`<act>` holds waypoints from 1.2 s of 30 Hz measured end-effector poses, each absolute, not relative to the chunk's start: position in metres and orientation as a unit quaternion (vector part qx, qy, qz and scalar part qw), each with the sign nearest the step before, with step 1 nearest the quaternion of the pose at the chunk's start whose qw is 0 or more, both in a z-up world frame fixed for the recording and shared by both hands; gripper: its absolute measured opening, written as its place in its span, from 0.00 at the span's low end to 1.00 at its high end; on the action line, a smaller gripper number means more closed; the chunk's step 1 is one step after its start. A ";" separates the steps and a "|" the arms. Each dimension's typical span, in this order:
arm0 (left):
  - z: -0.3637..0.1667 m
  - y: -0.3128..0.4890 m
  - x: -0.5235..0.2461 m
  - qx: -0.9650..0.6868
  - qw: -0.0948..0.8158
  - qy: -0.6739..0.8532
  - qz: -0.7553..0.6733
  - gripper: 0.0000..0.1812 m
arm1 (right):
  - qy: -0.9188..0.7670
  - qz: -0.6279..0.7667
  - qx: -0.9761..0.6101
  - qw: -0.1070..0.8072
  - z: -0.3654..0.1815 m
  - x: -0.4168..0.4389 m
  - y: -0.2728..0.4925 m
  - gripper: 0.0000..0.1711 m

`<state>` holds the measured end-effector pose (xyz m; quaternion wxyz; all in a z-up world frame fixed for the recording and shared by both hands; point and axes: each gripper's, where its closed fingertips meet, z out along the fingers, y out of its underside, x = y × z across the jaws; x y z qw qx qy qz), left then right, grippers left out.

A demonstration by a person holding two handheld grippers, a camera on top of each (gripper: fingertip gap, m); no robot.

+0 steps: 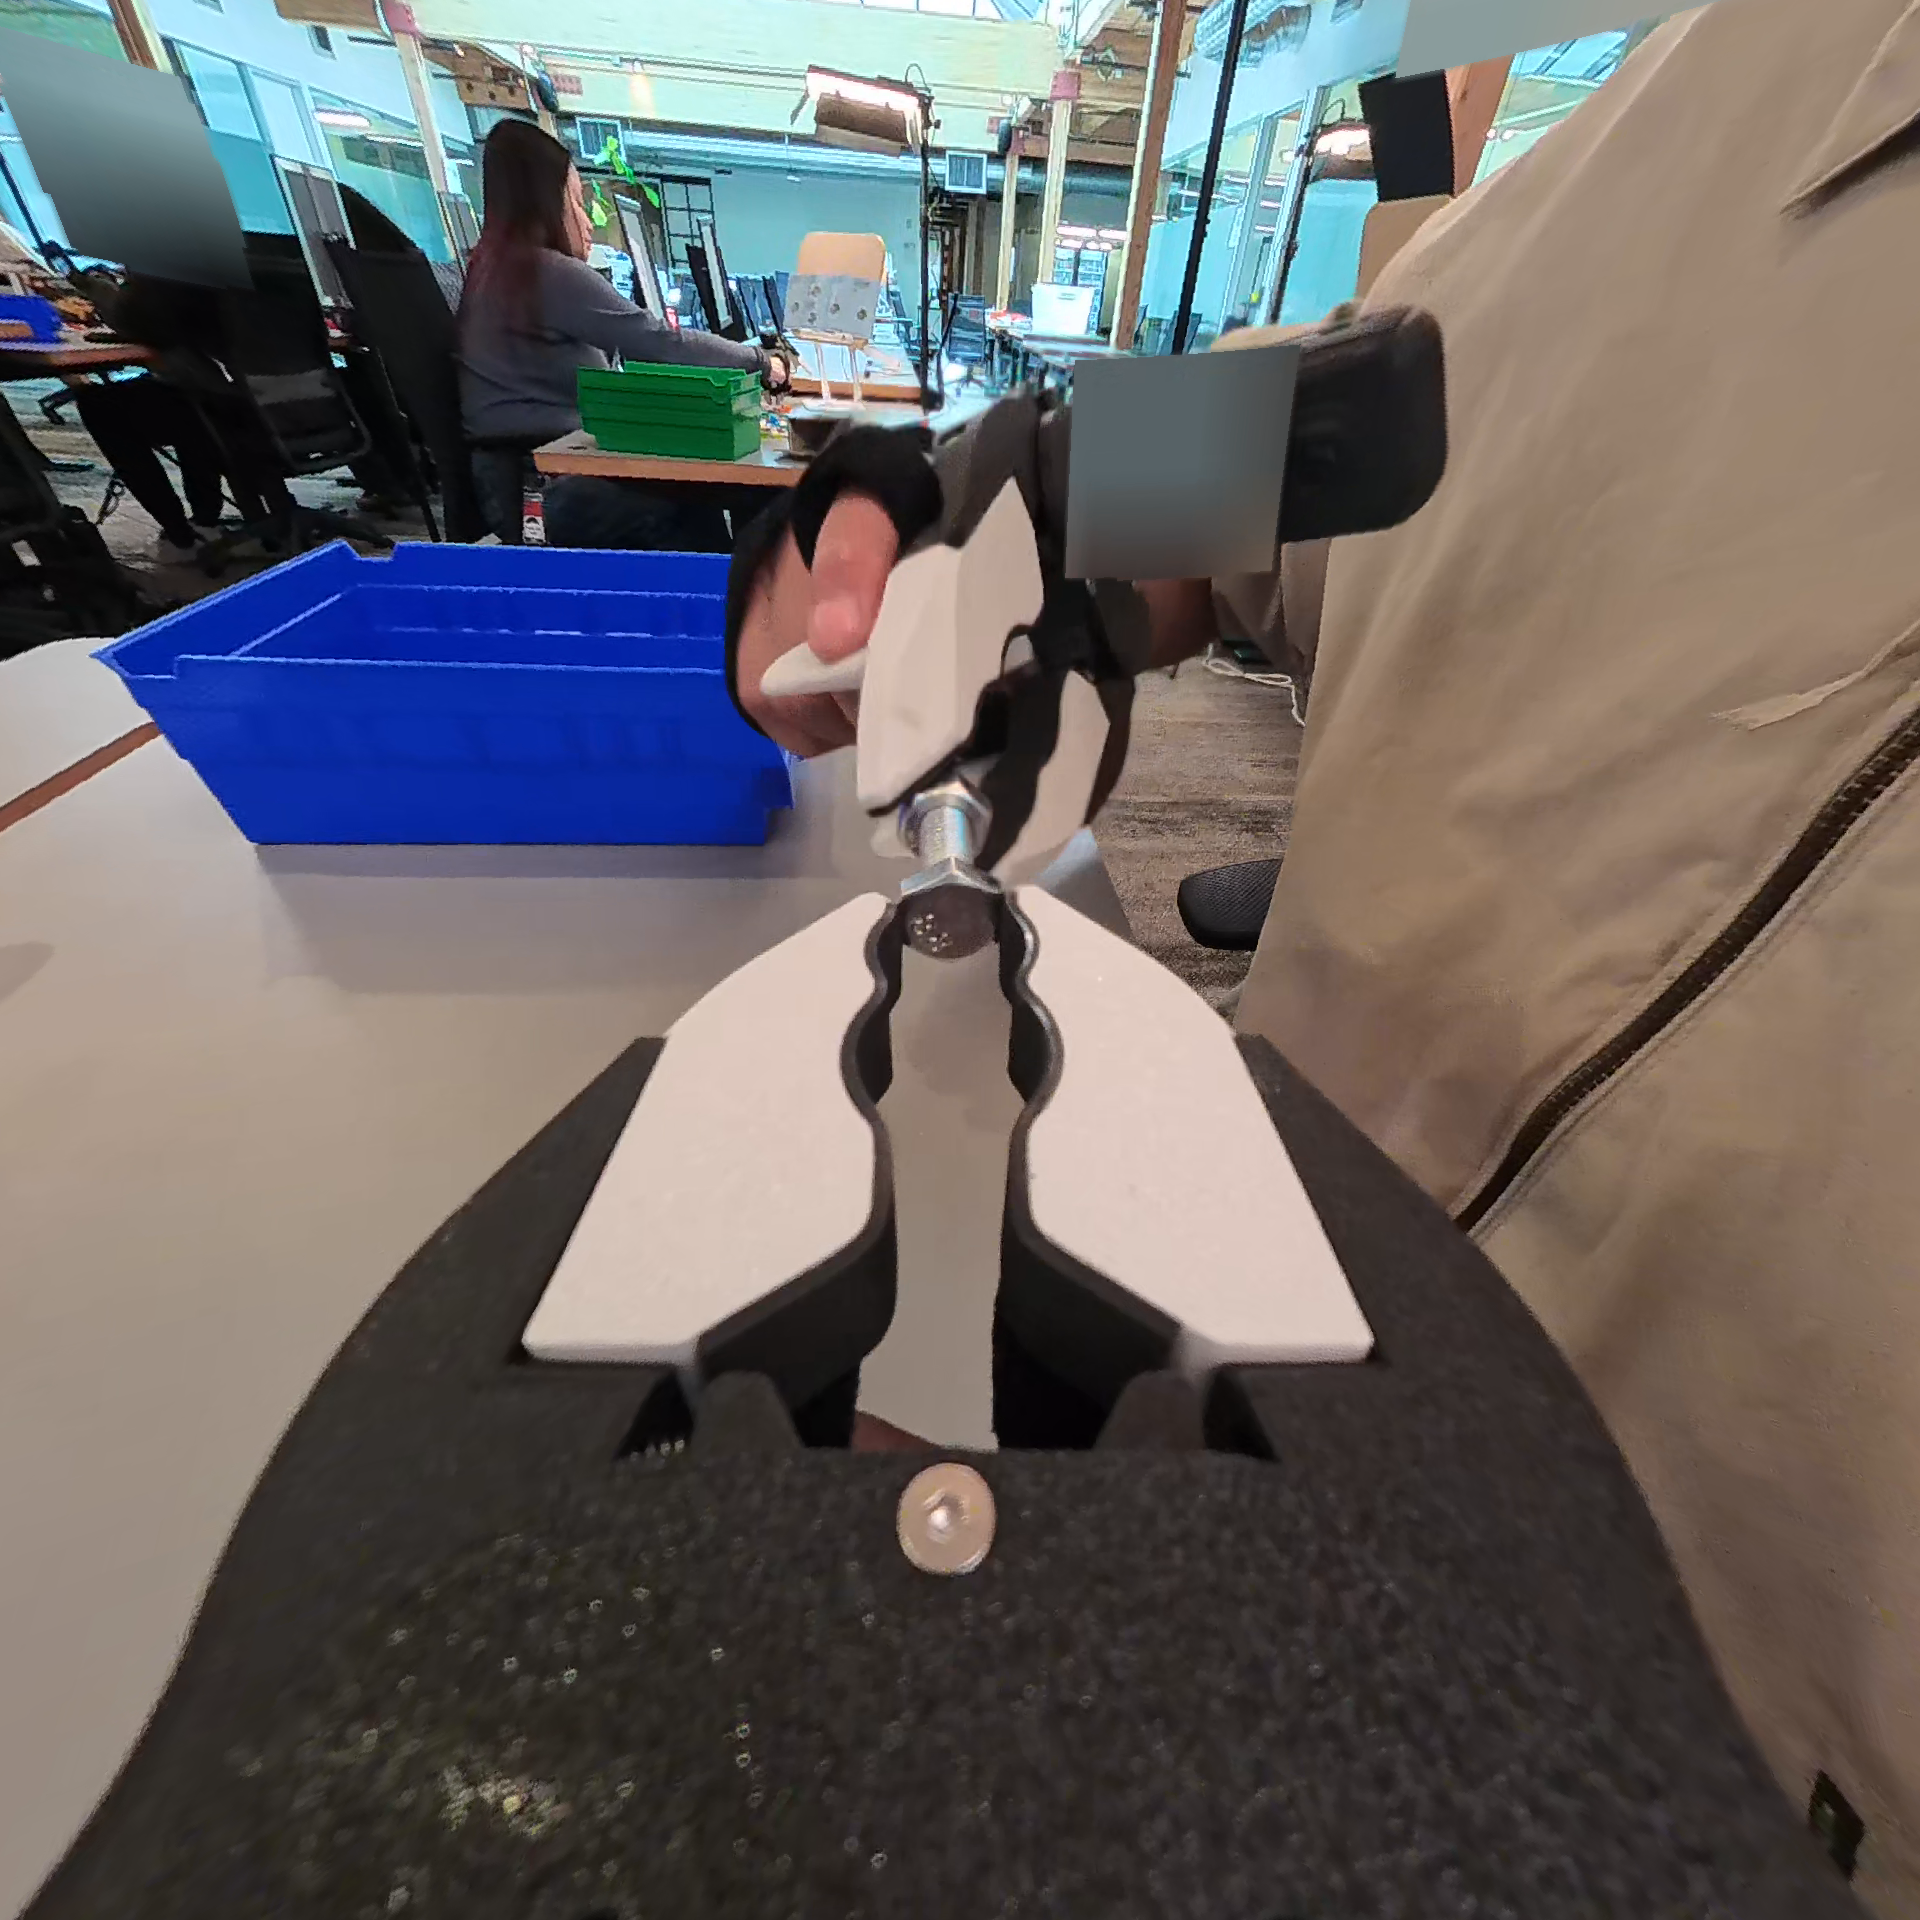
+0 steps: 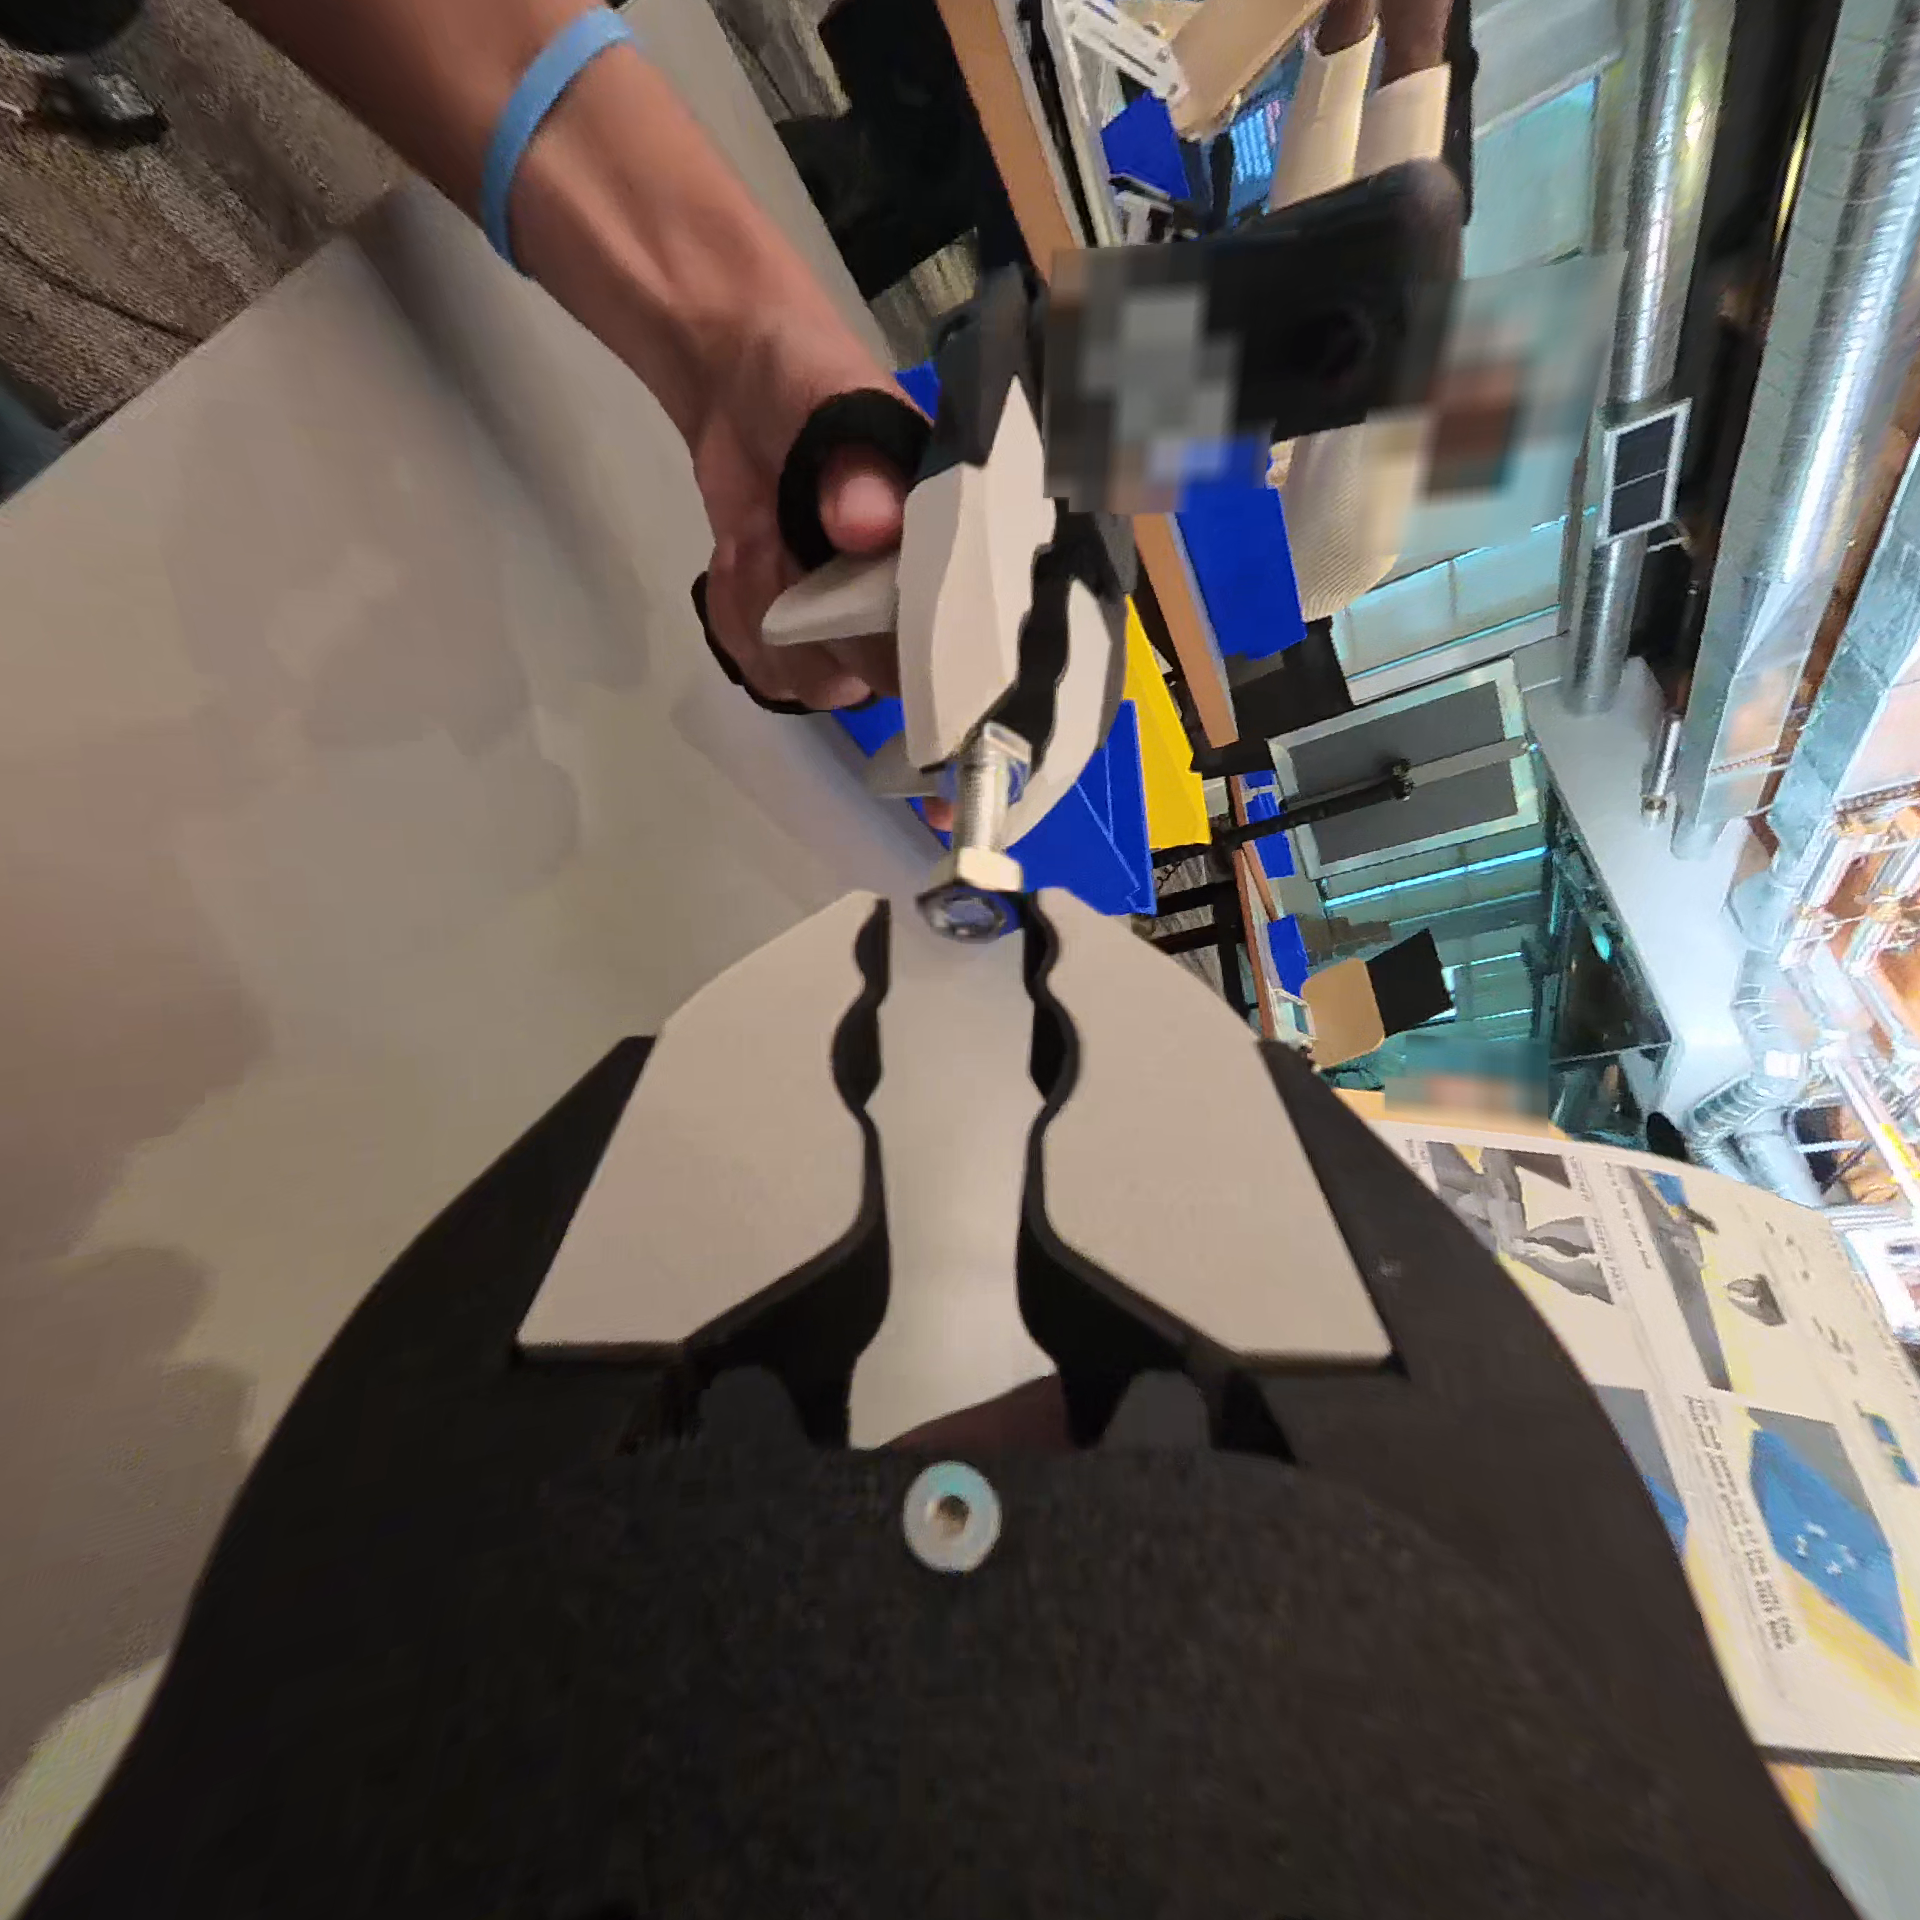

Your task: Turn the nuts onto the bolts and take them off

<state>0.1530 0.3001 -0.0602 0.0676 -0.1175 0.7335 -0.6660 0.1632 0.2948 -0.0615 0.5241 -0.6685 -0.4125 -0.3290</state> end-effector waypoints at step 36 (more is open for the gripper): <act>-0.052 0.301 0.149 -0.112 0.078 0.726 -0.674 0.10 | -0.322 -0.149 -0.728 0.587 -0.049 0.152 0.297 0.11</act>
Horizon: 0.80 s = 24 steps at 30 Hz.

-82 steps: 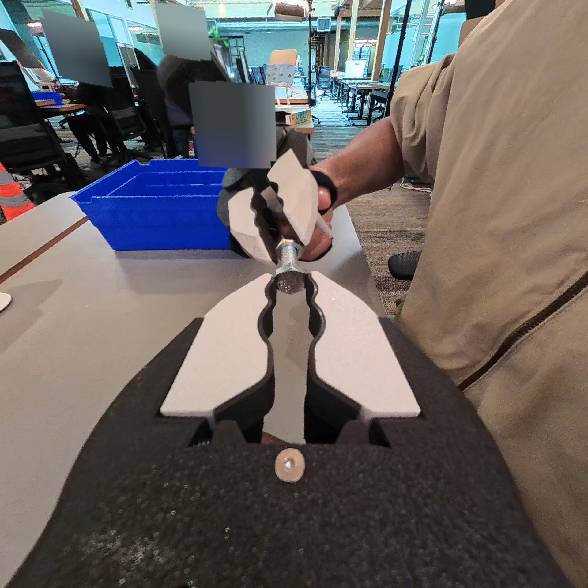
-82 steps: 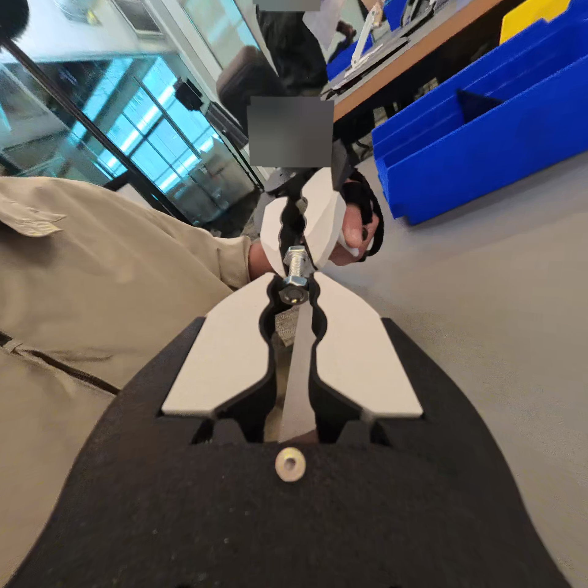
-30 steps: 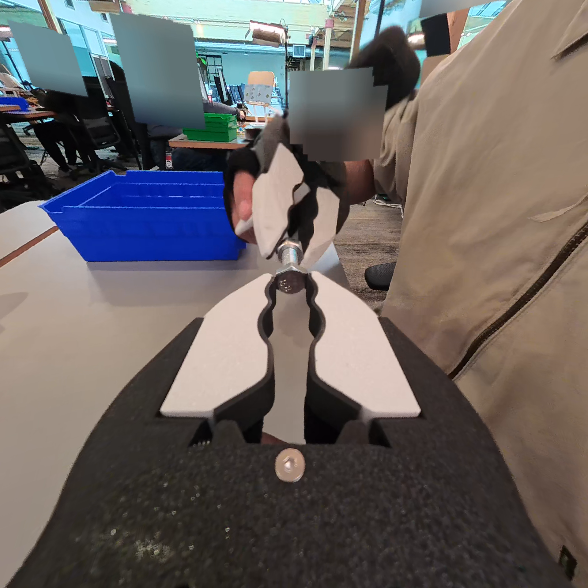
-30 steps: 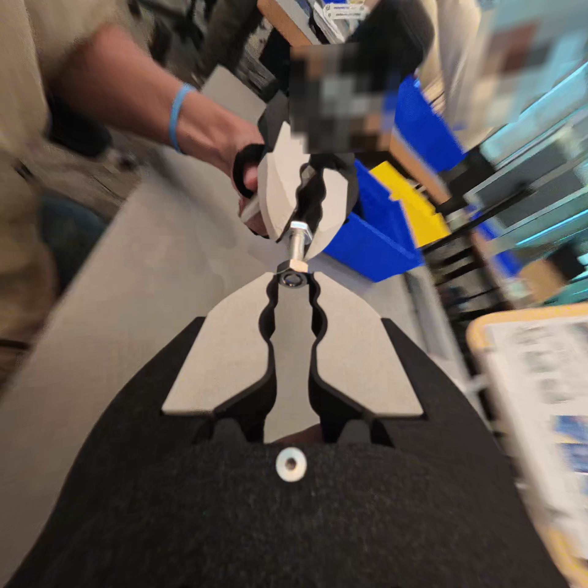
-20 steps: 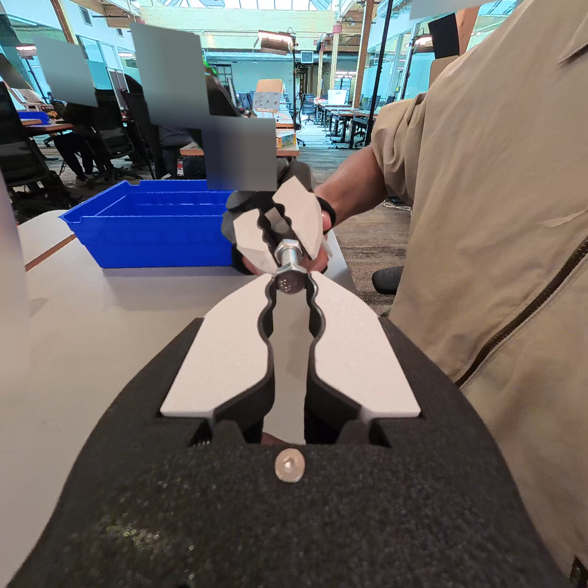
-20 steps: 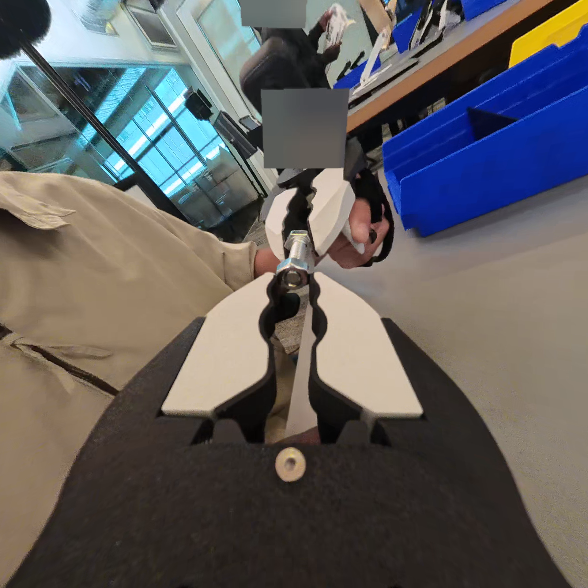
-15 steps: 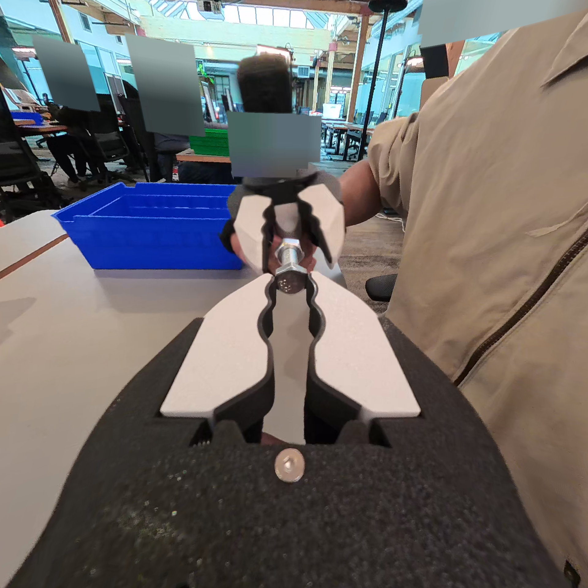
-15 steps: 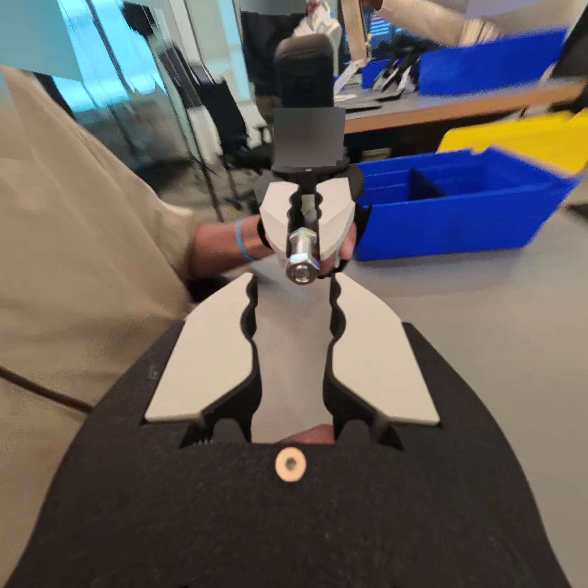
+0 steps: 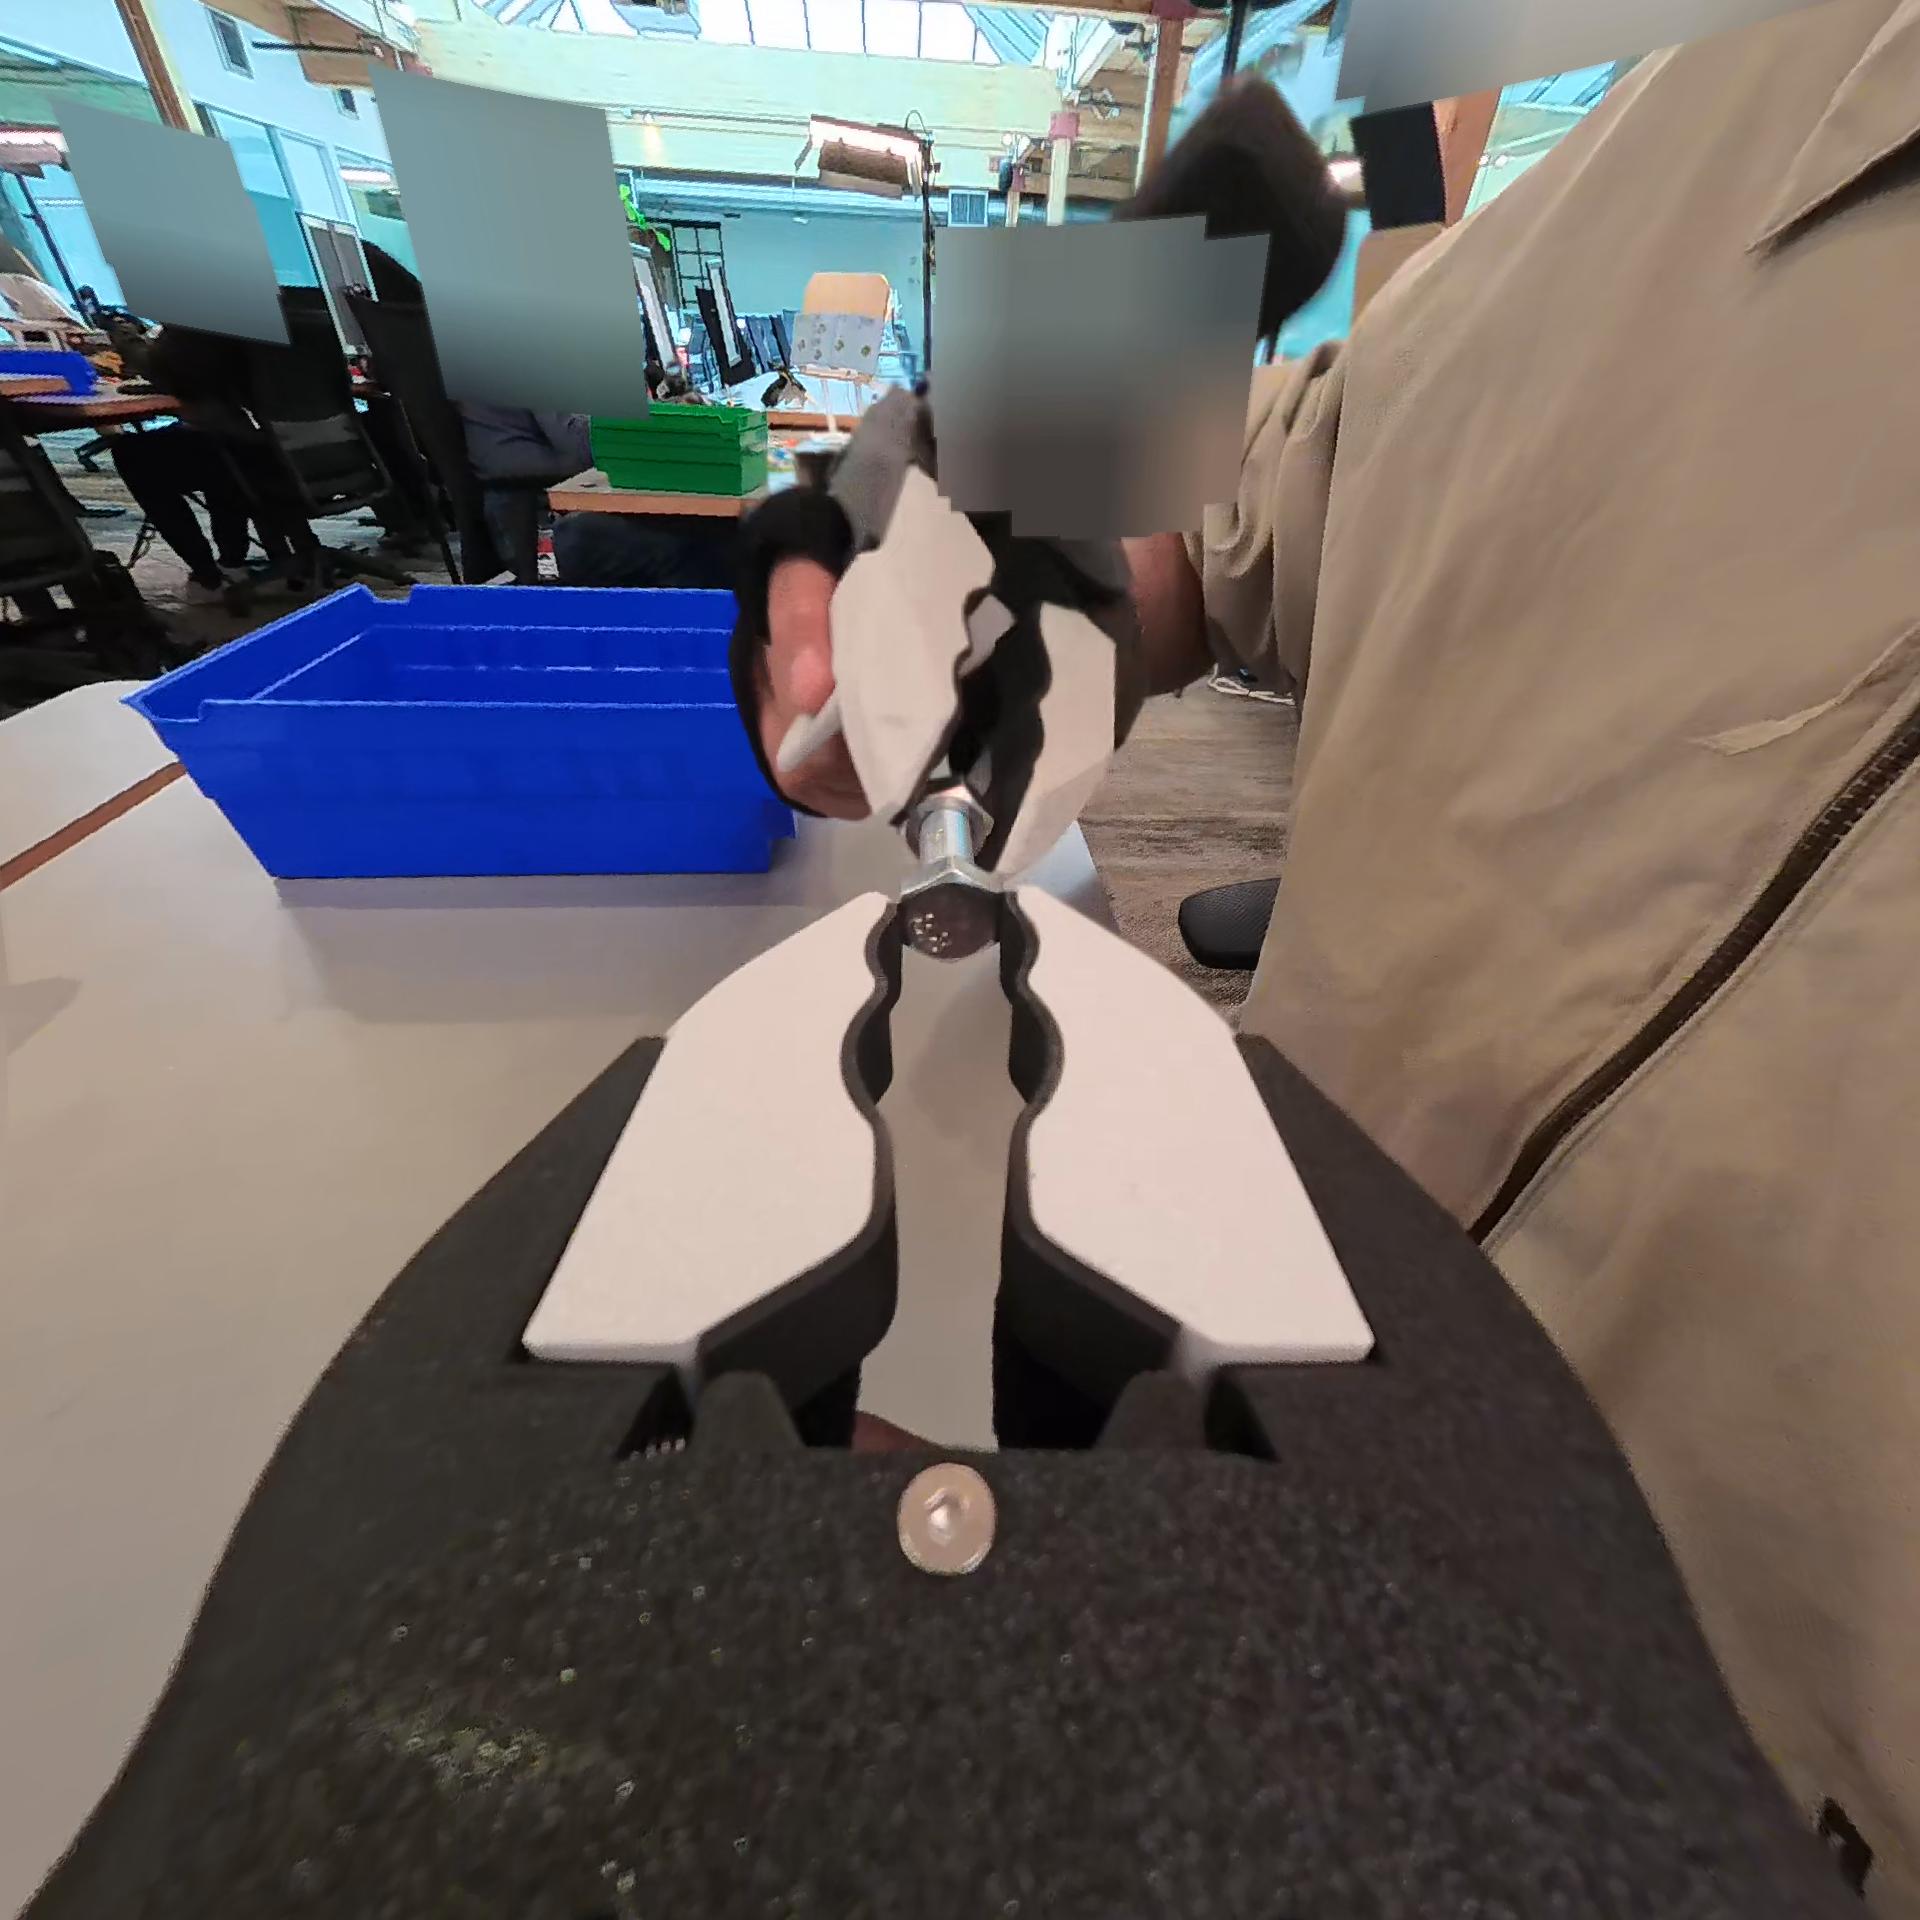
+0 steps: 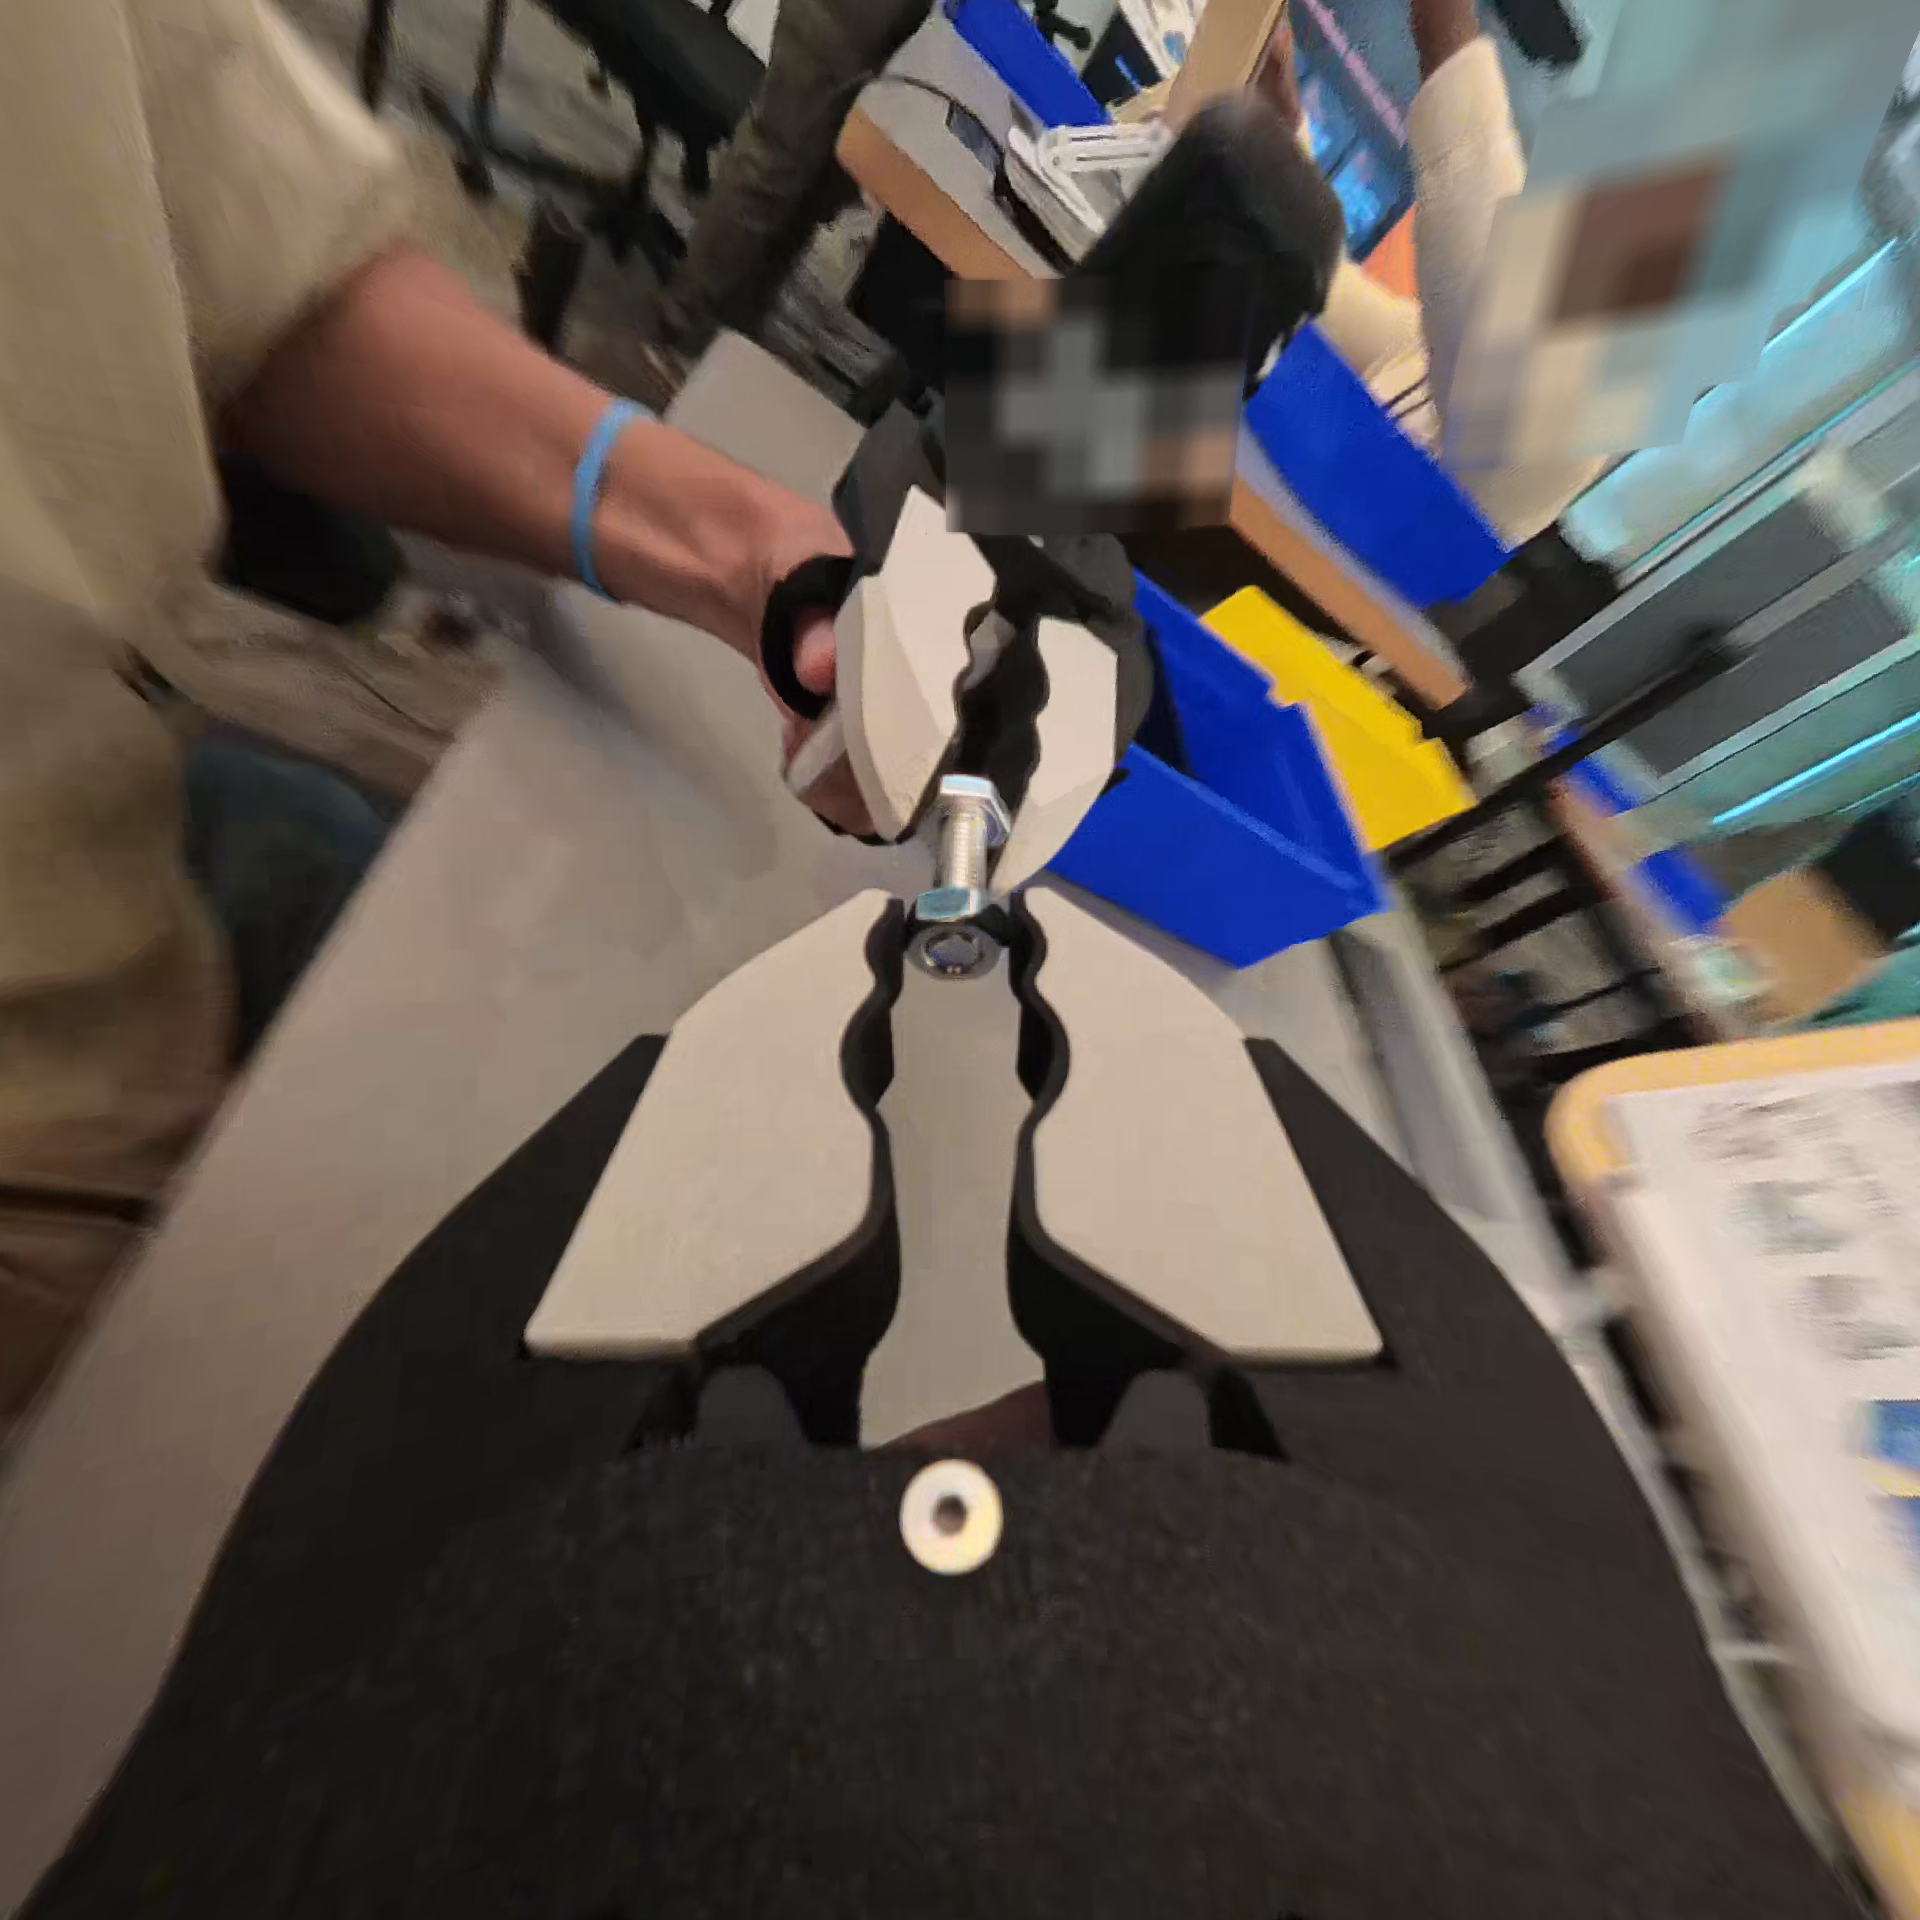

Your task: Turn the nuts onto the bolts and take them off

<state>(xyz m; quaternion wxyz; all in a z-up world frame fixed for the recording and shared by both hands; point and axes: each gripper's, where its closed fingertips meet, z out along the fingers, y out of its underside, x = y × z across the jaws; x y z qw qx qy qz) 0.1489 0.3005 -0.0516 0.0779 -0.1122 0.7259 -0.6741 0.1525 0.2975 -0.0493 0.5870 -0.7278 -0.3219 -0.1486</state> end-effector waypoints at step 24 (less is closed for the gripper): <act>-0.050 0.303 0.150 -0.116 0.068 0.717 -0.684 0.10 | -0.388 -0.291 -0.667 0.565 -0.054 0.152 0.295 0.20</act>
